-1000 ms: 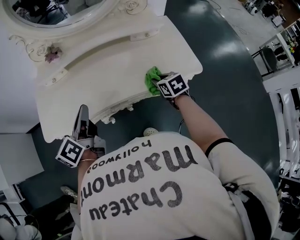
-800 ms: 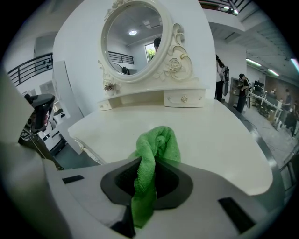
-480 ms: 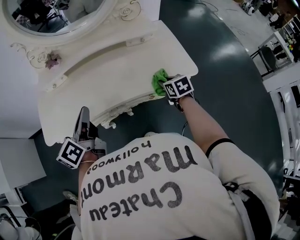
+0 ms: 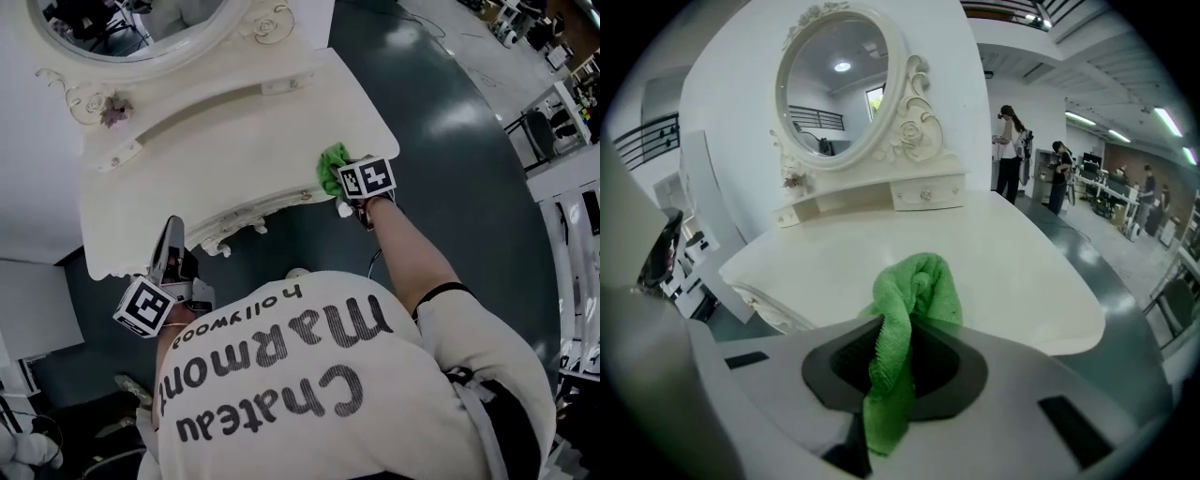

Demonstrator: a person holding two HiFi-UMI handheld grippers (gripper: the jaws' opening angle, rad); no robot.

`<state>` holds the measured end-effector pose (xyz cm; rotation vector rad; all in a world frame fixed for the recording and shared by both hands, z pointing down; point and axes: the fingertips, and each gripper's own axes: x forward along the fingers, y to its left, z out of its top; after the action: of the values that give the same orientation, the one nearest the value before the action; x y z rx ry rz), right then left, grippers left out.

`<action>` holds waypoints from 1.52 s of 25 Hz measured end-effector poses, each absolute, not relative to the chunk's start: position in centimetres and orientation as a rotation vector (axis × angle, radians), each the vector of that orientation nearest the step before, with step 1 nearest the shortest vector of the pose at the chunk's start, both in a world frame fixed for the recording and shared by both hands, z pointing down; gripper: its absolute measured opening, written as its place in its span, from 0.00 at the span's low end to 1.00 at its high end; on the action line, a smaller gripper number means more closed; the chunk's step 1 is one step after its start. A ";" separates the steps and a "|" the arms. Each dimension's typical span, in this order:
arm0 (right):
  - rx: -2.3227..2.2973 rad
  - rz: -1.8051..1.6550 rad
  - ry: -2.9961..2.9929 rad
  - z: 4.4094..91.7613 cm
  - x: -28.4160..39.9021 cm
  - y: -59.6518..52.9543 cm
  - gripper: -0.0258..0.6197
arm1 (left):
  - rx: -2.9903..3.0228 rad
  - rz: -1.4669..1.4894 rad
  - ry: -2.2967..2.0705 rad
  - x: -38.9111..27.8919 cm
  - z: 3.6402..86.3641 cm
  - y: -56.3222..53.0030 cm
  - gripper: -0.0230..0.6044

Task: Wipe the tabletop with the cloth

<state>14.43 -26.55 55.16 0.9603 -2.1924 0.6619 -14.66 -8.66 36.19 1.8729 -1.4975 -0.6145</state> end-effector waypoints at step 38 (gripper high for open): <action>0.849 0.642 -2.823 33.9 -0.3 -18.9 0.14 | 1.949 -0.316 -1.829 -17.4 35.7 -6.6 0.05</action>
<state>-0.33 -18.94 33.94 0.8488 -2.8226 0.6418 -17.41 -6.56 35.66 1.9494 -1.8291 -0.3163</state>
